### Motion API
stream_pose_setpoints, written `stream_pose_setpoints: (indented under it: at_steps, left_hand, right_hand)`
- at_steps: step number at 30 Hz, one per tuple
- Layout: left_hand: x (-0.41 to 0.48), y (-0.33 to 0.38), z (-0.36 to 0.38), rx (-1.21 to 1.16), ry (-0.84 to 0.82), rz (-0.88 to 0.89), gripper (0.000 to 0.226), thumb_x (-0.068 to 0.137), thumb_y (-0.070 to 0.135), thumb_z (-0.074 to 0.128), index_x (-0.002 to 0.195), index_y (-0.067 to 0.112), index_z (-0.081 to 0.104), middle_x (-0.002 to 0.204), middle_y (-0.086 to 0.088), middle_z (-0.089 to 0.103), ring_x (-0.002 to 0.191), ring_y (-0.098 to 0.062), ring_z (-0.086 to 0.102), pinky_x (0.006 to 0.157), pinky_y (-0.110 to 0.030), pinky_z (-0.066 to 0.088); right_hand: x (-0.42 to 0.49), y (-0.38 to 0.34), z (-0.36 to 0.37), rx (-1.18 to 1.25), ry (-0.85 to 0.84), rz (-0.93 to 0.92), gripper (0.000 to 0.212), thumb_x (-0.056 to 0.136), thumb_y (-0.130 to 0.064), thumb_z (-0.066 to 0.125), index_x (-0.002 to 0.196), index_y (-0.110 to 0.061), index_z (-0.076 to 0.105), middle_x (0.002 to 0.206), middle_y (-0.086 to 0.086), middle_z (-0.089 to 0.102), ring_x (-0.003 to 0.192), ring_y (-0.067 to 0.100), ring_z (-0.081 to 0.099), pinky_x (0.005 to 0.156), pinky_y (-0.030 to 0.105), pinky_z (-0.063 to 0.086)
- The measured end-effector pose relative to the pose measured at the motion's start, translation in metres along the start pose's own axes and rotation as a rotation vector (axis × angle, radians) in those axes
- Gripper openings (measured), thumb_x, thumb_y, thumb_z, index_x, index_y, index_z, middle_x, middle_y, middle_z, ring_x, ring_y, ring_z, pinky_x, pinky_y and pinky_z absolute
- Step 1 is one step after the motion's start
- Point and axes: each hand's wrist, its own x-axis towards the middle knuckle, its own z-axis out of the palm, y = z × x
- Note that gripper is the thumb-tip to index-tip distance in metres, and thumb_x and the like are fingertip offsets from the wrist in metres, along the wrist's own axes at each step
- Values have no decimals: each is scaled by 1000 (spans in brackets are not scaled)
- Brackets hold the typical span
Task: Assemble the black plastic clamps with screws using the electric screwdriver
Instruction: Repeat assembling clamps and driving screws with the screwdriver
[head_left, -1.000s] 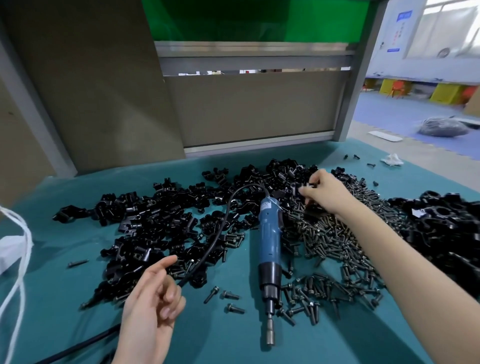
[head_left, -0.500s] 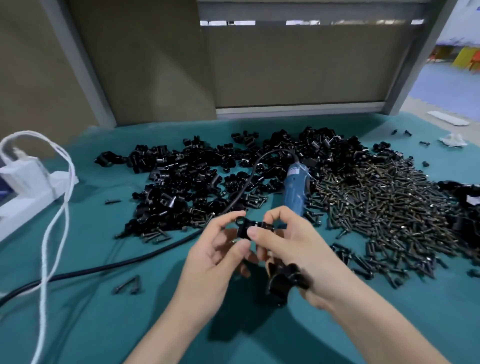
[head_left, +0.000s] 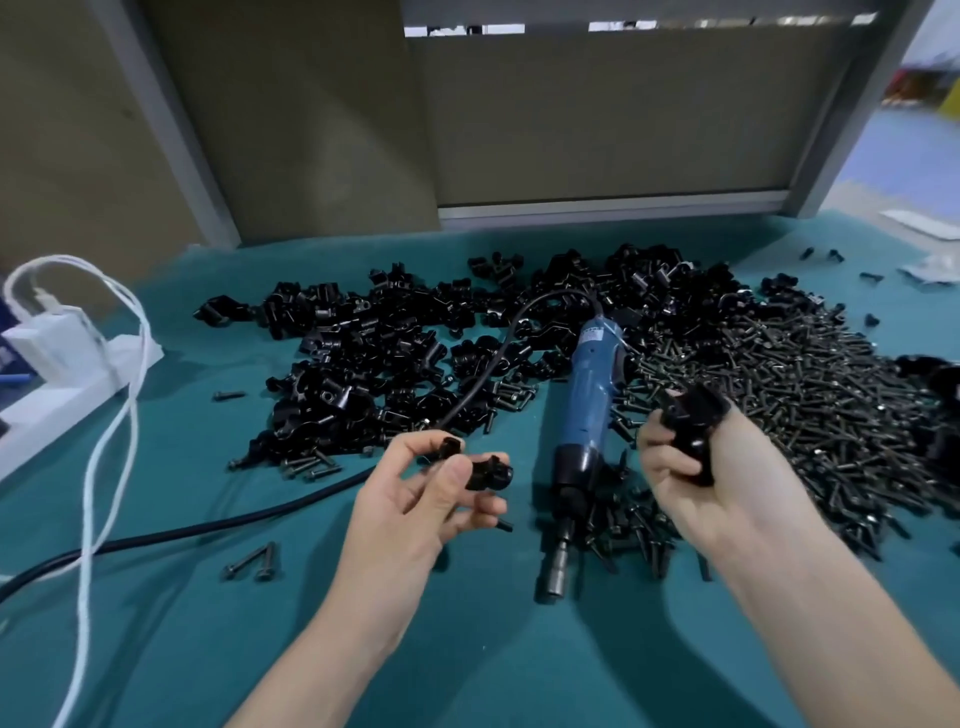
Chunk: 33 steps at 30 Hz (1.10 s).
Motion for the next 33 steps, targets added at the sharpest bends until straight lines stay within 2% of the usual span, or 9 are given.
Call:
stream_pose_setpoints:
  at_steps: [5, 9, 12, 14, 17, 24, 27, 29, 33]
  left_hand:
    - [2, -3, -1, -112, 16, -89, 42, 66, 17, 69, 106, 5, 64, 92, -17, 74, 61, -16, 67, 60, -20, 55]
    - [1, 0, -2, -187, -36, -177, 40, 64, 12, 69, 104, 10, 72, 84, -10, 74, 57, -11, 63, 59, -17, 55]
    - [-1, 3, -3, -211, -105, -278, 49, 63, 30, 81, 102, 2, 74, 78, -12, 72, 48, -6, 54, 50, -15, 50]
    - [-2, 5, -4, -206, -191, -324, 61, 50, 46, 92, 92, 3, 77, 74, -12, 70, 45, -5, 48, 46, -15, 44]
    - [-3, 8, -7, -212, -272, -368, 59, 48, 55, 90, 83, 9, 78, 73, -13, 69, 44, -6, 48, 46, -16, 42]
    - [-4, 15, -4, -226, -260, -358, 57, 48, 56, 90, 80, 10, 79, 74, -7, 69, 56, -9, 63, 47, -15, 45]
    - [-5, 15, -3, -212, -241, -358, 51, 60, 58, 83, 80, 10, 79, 76, -7, 69, 62, -10, 65, 49, -16, 47]
    - [-5, 14, -2, -188, -223, -360, 42, 70, 52, 74, 80, 12, 79, 75, -6, 70, 64, -10, 64, 50, -17, 48]
    - [-5, 14, -2, -167, -227, -369, 39, 69, 46, 66, 82, 12, 79, 77, -9, 70, 59, -10, 58, 52, -18, 49]
  right_hand:
    - [-7, 12, 5, -286, -143, -43, 35, 82, -38, 66, 81, -4, 70, 68, 6, 67, 50, 8, 49, 39, 16, 40]
    - [-15, 20, 6, -452, -452, -133, 21, 63, -30, 75, 75, -12, 73, 77, 4, 66, 65, 10, 63, 57, 17, 51]
    - [-18, 26, 5, -591, -593, -282, 13, 65, -19, 73, 78, -21, 75, 78, 0, 69, 75, 13, 67, 69, 21, 54]
    - [-19, 28, 6, -712, -662, -398, 16, 72, -13, 77, 82, -25, 74, 82, -3, 70, 81, 11, 67, 76, 21, 52]
    - [-23, 29, 6, -865, -765, -522, 25, 77, 0, 73, 88, -22, 71, 87, -8, 70, 84, 4, 65, 75, 14, 49]
    - [-23, 33, 5, -987, -804, -559, 21, 74, -8, 70, 84, -26, 69, 89, -1, 70, 84, 11, 66, 77, 21, 51]
    - [-22, 32, 4, -975, -821, -565, 20, 74, -7, 71, 83, -25, 68, 92, -2, 70, 88, 12, 66, 79, 21, 51]
    - [-21, 32, 3, -988, -825, -572, 19, 74, -7, 70, 83, -23, 68, 94, -3, 70, 91, 11, 65, 81, 20, 50]
    - [-18, 32, 3, -985, -810, -568, 21, 73, -8, 72, 88, -22, 68, 96, -2, 70, 94, 11, 65, 82, 19, 49]
